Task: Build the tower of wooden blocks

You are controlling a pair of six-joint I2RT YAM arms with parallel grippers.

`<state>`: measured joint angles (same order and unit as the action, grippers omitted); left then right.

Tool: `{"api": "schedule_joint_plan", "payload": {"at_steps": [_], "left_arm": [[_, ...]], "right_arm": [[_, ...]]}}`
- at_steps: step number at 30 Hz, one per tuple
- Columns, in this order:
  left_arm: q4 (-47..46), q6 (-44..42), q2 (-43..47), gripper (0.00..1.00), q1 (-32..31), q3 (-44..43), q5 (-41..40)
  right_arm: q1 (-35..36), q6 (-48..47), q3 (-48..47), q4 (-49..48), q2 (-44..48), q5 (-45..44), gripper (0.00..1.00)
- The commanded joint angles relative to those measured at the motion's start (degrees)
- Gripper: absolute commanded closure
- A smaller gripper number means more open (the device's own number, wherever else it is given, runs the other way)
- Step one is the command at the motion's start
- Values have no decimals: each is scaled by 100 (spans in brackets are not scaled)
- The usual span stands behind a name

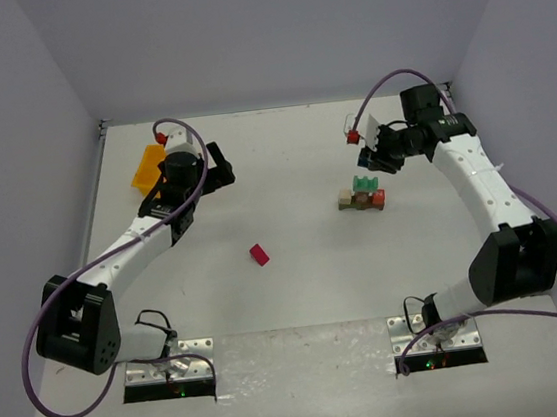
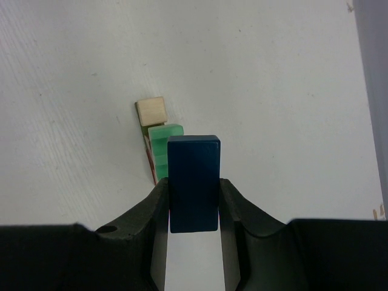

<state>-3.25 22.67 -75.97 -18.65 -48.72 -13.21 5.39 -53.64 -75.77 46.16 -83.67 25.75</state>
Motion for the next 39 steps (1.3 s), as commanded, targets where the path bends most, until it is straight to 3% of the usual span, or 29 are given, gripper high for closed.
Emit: {"api": "schedule_joint_plan", "payload": {"at_steps": [1,39], "left_arm": [[-282,-101,-32,0,16,-239,323],[-326,-131,-200,0,20,-228,505]], "right_arm": [[10,-170,-96,83,-191,356,91],[137,-574,-52,84,-1031,75,80]]}}
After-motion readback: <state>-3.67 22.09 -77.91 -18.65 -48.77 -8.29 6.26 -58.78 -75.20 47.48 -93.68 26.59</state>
